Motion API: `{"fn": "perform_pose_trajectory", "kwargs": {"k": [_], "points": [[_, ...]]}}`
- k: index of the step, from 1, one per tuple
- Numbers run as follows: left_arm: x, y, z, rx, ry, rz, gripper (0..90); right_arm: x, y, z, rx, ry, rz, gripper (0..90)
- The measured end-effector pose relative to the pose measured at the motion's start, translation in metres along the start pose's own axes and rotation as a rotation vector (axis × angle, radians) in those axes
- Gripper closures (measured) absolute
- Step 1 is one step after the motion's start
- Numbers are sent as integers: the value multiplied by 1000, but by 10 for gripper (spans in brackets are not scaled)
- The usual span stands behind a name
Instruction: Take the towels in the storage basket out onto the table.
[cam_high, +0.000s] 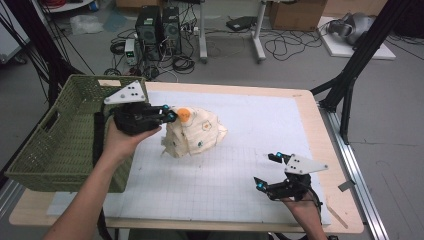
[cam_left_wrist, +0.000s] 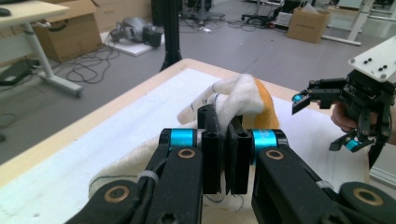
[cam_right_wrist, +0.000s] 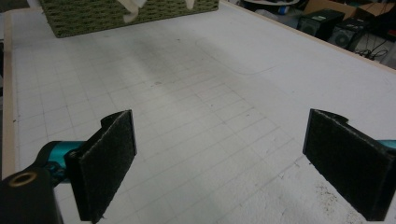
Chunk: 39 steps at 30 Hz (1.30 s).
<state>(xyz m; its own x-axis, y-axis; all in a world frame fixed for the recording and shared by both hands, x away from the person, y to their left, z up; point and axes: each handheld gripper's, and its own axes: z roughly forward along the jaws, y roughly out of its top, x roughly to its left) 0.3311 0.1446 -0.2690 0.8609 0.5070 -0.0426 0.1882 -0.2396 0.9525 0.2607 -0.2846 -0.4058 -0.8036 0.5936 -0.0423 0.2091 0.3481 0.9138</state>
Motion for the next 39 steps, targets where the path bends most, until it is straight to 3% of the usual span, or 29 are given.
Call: {"fn": "perform_pose_trajectory", "kwargs": {"k": [10,19,26,39], "points": [[-8,-20,29,48,-18,-12,863,0,0,1,-4,1,-9,88],[-12,-46,60,66,-41,-71,861,1,0,2,3,6,-7,88],[-13,-55,80,96,-36,-70,856,2,0,3,1,8,-7,88],[-9,-84,112,117,-18,-132,829,1,0,6,5,15,-2,88]]}}
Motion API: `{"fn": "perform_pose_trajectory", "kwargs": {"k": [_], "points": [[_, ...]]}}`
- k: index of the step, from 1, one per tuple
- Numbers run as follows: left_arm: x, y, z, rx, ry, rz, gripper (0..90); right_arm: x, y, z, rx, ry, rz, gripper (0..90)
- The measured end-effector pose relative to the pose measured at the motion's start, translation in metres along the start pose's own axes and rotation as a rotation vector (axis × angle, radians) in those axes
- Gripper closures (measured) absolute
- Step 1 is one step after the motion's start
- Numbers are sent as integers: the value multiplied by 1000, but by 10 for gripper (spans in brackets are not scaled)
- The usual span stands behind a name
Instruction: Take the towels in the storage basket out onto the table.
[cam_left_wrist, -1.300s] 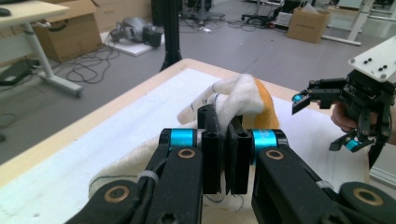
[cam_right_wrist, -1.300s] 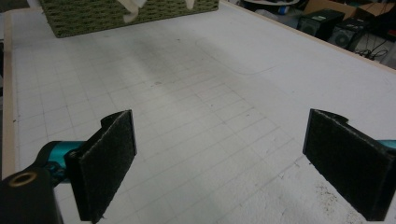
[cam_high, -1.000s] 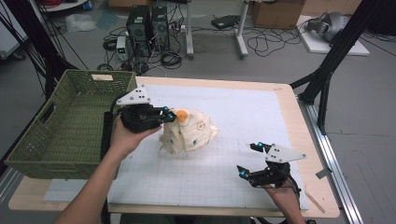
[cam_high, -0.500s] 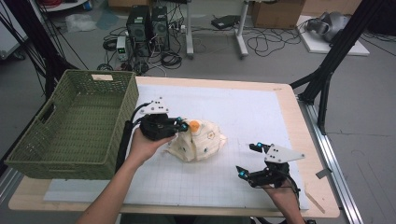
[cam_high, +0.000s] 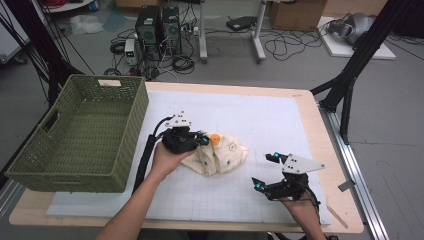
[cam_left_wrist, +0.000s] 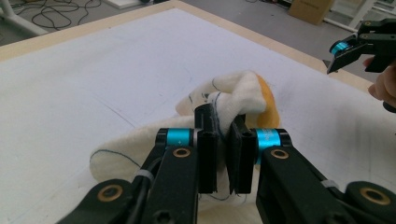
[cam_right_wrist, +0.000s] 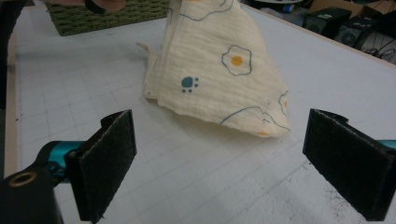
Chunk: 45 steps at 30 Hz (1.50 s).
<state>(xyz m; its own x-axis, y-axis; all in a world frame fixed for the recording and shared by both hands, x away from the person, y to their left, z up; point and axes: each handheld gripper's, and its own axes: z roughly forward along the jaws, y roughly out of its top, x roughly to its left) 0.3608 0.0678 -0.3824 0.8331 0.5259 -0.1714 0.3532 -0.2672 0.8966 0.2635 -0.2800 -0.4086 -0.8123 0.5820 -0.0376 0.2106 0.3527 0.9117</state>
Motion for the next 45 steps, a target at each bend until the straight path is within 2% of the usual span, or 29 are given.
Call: {"fn": "perform_pose_trajectory", "kwargs": {"k": [4,8,9,11,13,14,17,23,26,33,45], "points": [[4,-3,6,14,6,-14,796,-1,0,3,-4,7,1,88],[8,-6,10,22,15,-21,668,-2,1,5,-5,6,12,88],[8,-6,10,25,18,-24,668,-2,1,5,-5,6,12,88],[10,-6,8,39,13,-19,615,-3,1,8,-4,6,16,88],[10,-7,3,31,23,-21,538,-3,1,12,1,10,17,88],[10,-8,0,16,23,-24,536,-3,3,15,6,17,12,89],[10,-10,-7,17,27,-20,497,-1,4,20,13,26,14,89],[10,-18,-22,-9,42,-21,471,0,5,27,30,25,11,89],[10,-26,-25,12,56,-22,464,-1,6,30,29,33,15,148],[12,-45,-26,32,62,-29,489,1,8,34,29,35,-5,170],[12,-48,-26,32,62,-28,506,1,9,35,25,39,0,193]]}}
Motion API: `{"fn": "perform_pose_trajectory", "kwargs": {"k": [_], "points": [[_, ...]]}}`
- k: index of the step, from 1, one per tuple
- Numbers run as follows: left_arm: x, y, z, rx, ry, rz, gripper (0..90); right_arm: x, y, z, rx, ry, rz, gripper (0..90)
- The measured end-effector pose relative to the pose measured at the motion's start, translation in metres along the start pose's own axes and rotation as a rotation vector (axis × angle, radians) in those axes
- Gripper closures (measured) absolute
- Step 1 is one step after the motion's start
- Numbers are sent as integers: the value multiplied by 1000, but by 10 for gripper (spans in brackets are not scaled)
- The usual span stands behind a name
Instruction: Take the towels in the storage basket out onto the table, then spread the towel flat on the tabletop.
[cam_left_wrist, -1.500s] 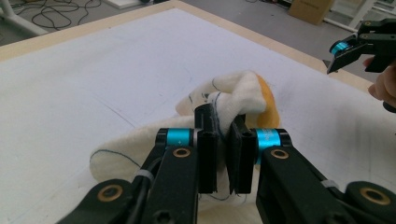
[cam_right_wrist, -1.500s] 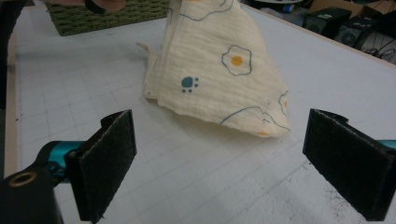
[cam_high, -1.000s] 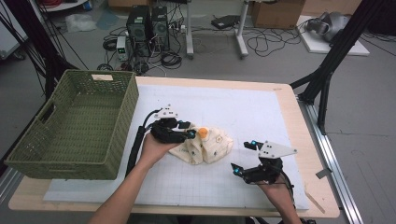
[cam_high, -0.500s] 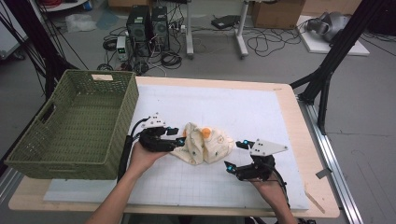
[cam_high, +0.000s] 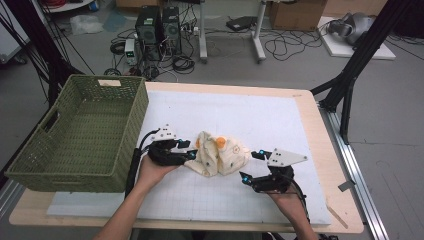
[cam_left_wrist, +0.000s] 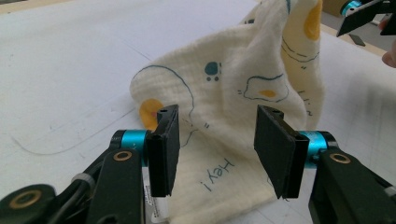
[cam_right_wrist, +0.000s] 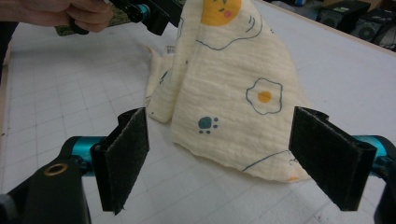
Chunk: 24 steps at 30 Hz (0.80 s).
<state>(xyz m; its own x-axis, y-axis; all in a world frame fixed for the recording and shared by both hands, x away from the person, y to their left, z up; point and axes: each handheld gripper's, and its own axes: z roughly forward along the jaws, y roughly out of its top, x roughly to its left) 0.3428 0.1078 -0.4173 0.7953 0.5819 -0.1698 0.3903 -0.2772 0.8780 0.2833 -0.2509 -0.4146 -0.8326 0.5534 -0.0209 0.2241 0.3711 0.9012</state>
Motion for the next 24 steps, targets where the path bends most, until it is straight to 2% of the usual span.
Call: {"fn": "perform_pose_trajectory", "kwargs": {"k": [10,16,20,23,24], "points": [[2,-3,-1,3,1,0,492,2,0,0,6,-1,-3,194],[5,-10,-4,15,19,-5,483,4,2,3,13,9,-8,199],[6,-13,-2,55,29,-7,500,7,4,9,11,34,-1,254],[7,-17,5,137,41,14,531,13,5,21,42,51,-29,315],[7,-17,5,137,41,14,539,13,5,21,42,51,-29,315]]}}
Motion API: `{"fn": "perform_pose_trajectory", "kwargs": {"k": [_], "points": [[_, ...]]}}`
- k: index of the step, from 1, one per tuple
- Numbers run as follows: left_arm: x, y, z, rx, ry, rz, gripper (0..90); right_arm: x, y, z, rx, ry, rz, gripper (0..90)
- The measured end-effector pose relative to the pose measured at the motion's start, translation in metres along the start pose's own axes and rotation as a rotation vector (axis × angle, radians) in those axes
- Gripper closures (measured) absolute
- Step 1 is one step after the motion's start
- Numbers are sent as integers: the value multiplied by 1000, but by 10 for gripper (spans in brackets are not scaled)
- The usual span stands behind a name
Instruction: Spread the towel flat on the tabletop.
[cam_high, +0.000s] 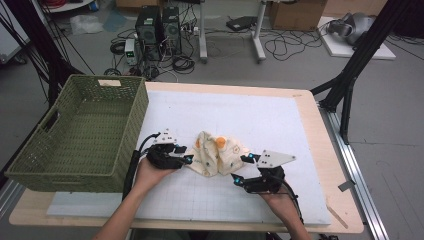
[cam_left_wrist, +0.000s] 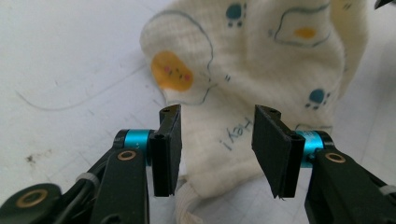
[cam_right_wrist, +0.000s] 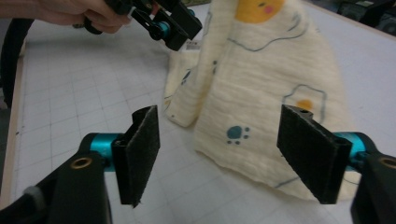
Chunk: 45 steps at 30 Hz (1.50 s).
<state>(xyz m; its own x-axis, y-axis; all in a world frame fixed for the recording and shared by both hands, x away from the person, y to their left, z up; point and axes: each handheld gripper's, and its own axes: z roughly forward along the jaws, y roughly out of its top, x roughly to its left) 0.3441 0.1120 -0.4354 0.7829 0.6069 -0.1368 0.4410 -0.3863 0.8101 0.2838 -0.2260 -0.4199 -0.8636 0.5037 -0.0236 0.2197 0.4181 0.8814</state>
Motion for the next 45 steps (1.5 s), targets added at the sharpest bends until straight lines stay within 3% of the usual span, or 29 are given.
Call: {"fn": "perform_pose_trajectory", "kwargs": {"k": [7,10,12,13,18,19,22,26,28,33,34,38,45], "points": [[0,-4,13,75,39,23,565,4,1,17,56,-8,-39,407],[-1,-4,13,76,61,41,664,-1,-1,21,72,-25,-26,435],[-1,-4,14,76,66,40,685,-2,-1,22,72,-31,-21,435],[-1,-4,14,78,83,48,746,-2,-1,25,83,-34,-6,429],[-2,-3,14,77,80,54,827,-2,-2,33,115,-47,-14,445],[-2,-3,15,76,80,56,861,-3,-3,38,146,-66,-18,484],[-4,-3,14,81,71,58,871,-4,-4,42,164,-64,-16,581],[-5,-1,7,69,56,48,876,-6,-4,48,184,-60,-46,820],[-7,0,2,57,47,44,877,-8,-5,46,185,-39,-42,871],[-9,3,-13,5,52,36,877,-12,-3,30,147,-9,-36,879],[-9,4,-18,-8,55,32,877,-13,-1,21,124,17,-36,879],[-11,1,-29,-37,64,31,877,-15,2,10,114,31,-46,879],[-11,-7,-45,-75,82,-13,877,-29,4,-23,94,40,-30,879]]}}
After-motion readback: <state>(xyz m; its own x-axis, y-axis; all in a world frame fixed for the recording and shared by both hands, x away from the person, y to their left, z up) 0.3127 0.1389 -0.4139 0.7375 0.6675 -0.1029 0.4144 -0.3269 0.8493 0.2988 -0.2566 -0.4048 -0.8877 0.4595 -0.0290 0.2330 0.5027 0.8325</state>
